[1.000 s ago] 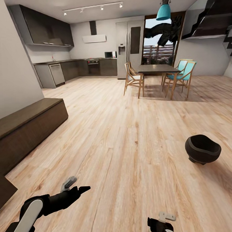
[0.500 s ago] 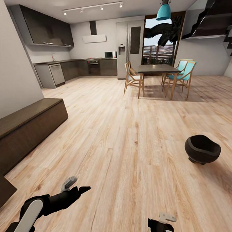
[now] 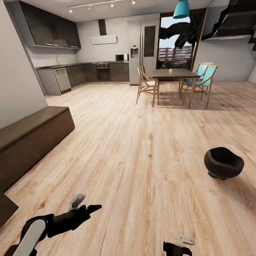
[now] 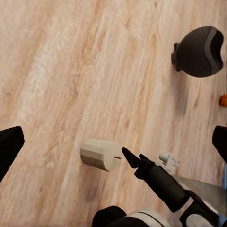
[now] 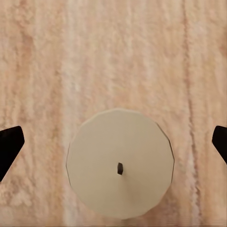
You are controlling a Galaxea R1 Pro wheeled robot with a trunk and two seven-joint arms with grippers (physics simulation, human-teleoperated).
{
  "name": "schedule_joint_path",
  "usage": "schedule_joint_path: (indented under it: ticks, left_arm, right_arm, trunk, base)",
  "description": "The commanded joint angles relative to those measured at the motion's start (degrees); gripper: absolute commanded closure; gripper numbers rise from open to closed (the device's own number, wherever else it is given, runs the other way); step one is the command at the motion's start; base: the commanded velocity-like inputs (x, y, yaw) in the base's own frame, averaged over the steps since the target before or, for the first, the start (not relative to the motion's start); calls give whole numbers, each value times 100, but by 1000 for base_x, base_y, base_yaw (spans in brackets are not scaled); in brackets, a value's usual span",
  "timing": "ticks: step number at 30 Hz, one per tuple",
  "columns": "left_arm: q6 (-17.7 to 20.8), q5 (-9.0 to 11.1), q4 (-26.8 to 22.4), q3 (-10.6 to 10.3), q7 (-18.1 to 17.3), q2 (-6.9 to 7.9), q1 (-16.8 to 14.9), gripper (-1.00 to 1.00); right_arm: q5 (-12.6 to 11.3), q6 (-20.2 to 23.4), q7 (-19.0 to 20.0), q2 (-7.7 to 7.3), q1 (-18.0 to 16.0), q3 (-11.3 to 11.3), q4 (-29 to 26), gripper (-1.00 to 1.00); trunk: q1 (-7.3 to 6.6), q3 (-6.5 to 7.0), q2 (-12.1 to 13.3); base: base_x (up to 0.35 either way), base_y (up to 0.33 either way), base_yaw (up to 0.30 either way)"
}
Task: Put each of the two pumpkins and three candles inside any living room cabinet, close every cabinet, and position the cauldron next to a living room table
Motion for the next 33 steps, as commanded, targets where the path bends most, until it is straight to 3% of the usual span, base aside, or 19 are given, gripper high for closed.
schedule_joint_path:
  ticks: [1,8,19,26,33]
  left_arm:
    - [40,85,-8,2,-71,10,-1,-100]
    - [95,136,-8,20,-379,35,11,-100]
    - [101,147,-7,23,-407,37,11,-100]
    - [101,148,-7,17,-408,37,11,-100]
    - [101,148,-7,15,-408,37,11,-100]
  right_arm:
    - [-60,-25,-29,0,-4,51,2,-100]
    - [-54,-25,-29,-1,-4,55,2,-100]
    - [-51,-37,-29,-1,-4,55,2,-100]
    - [-51,-77,-29,2,-4,55,2,-100]
    - [-51,-263,-29,1,-4,55,2,-100]
  trunk:
    - [1,-28,-4]
    - [19,-183,-13]
    - [48,-427,-28]
    - [48,-427,-28]
    - [66,-582,-37]
  base:
    - [0,0,0]
    - [0,0,0]
    - [0,0,0]
    - [0,0,0]
    - [0,0,0]
